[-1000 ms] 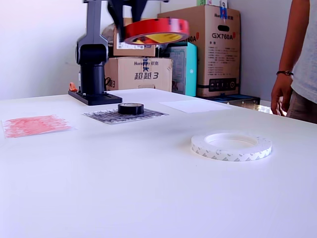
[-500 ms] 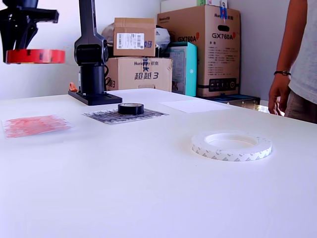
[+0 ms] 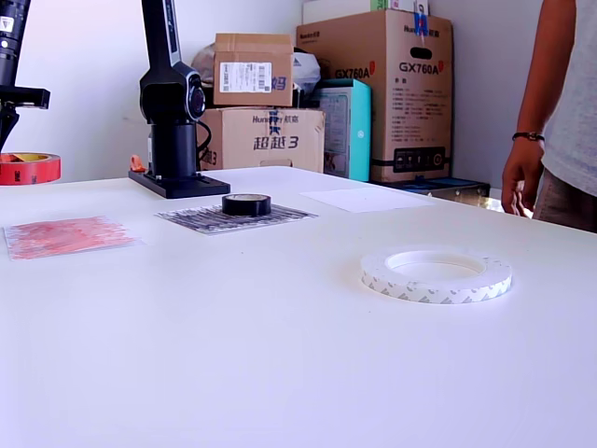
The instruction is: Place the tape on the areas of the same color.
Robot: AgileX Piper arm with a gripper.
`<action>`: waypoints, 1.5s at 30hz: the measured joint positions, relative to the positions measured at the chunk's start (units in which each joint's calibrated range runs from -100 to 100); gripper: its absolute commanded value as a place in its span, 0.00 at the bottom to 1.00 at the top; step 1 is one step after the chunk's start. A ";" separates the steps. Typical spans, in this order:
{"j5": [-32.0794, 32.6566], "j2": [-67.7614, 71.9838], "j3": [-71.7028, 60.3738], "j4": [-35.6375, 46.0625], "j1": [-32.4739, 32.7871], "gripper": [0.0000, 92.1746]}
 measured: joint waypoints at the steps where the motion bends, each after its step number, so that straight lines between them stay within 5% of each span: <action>1: 0.00 -0.30 1.03 -1.17 0.10 0.00; 15: 0.00 0.28 5.75 -5.91 6.55 0.00; 45: -5.18 -3.22 15.23 -12.48 6.75 0.00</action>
